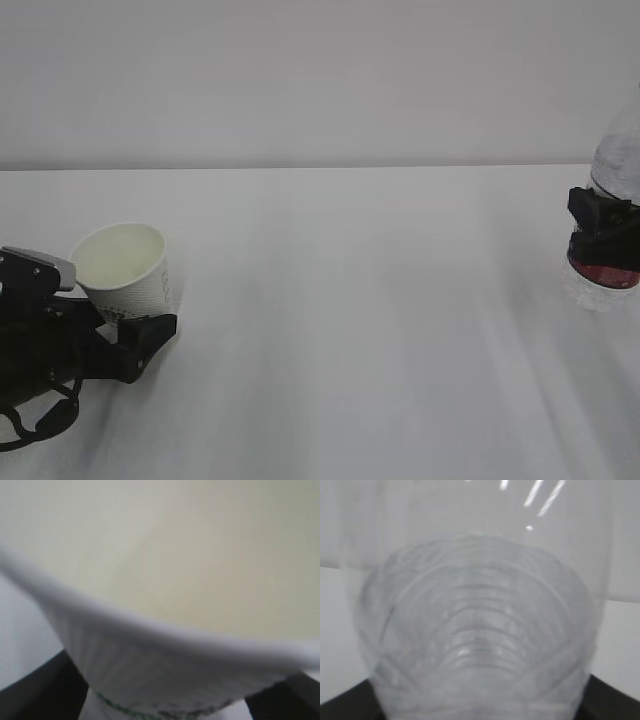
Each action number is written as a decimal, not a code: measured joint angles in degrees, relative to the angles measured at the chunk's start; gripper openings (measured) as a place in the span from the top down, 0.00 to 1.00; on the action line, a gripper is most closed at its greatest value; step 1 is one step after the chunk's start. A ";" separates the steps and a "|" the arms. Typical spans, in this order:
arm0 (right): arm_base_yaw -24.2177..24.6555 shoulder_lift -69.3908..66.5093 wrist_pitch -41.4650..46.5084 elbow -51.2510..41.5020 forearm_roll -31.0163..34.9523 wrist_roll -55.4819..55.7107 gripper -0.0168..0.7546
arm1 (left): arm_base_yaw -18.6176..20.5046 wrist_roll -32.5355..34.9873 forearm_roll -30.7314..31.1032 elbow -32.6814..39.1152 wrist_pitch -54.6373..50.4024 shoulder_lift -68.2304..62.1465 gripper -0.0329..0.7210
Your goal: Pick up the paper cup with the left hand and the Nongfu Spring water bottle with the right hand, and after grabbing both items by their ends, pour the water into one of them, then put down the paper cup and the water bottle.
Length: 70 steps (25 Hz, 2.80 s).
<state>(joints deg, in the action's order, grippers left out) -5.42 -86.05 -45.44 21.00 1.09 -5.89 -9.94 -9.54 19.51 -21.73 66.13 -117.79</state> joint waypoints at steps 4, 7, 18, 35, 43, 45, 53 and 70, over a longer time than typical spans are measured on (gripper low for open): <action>0.00 0.00 0.00 0.00 0.00 0.00 0.39 | 0.00 0.00 0.10 -0.02 0.00 0.00 0.04; 0.00 0.00 0.00 0.00 0.00 0.00 0.39 | 0.00 0.08 0.10 -0.02 0.00 0.12 0.04; 0.00 0.00 0.00 0.00 0.00 -0.13 0.39 | 0.00 0.08 0.10 -1.54 0.00 0.70 0.04; 0.00 0.00 0.00 0.00 0.00 -0.13 0.39 | -0.12 0.08 0.32 -2.68 0.00 1.15 0.11; 0.00 0.00 0.00 0.00 0.00 -0.13 0.39 | -0.12 0.13 0.71 -2.68 0.03 1.18 0.24; 0.00 0.00 0.00 0.00 0.00 -0.13 0.39 | -0.22 0.13 0.81 -2.68 0.03 1.18 0.25; 0.00 0.00 0.00 0.00 0.00 -0.26 0.39 | -0.22 0.13 4.70 -2.68 0.03 1.18 0.25; 0.00 0.00 -0.05 0.00 0.00 -1.17 0.39 | -0.33 -5.14 16.62 -9.46 0.03 1.18 0.25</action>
<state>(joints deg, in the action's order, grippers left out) -5.42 -86.05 -45.49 21.00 1.09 -7.06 -10.27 -14.68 36.13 -31.19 66.16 -116.61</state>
